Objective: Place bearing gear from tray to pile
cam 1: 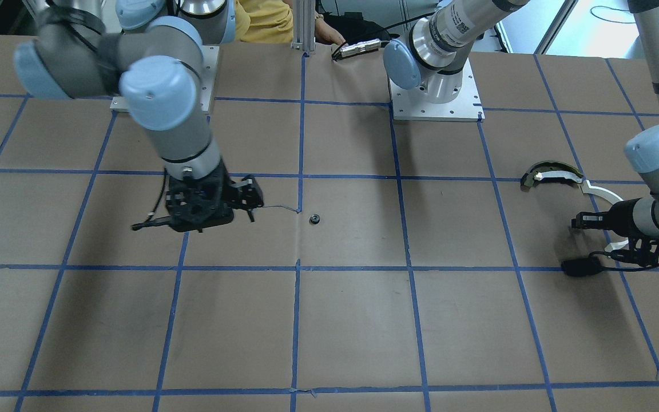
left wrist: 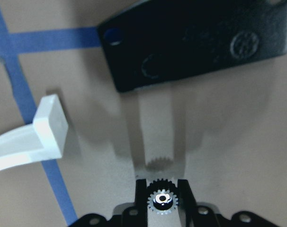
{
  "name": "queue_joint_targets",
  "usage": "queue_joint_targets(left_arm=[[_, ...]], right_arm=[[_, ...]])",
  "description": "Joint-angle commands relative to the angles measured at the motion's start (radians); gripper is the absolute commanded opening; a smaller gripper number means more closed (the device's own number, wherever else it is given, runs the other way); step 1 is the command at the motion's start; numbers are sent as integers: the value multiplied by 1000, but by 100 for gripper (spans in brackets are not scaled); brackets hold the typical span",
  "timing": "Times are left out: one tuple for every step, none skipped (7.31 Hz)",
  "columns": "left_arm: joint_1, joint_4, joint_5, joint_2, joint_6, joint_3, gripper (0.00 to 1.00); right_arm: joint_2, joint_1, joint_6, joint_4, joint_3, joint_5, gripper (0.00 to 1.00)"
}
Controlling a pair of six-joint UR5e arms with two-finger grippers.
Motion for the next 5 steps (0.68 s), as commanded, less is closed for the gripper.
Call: queue_joint_targets(left_arm=[[4, -16, 2, 4, -8, -2, 44], [4, -31, 2, 5, -9, -1, 61], [4, -68, 0, 11, -15, -1, 73], [2, -89, 0, 19, -73, 1, 79], [-13, -88, -16, 24, -104, 18, 92]], right_arm=[[-129, -118, -100, 232, -85, -48, 100], [-210, -103, -95, 295, -60, -25, 100], [-220, -73, -73, 283, -56, -19, 100], [-220, -68, -59, 273, -81, -31, 100], [-217, -59, -45, 280, -140, -34, 100]])
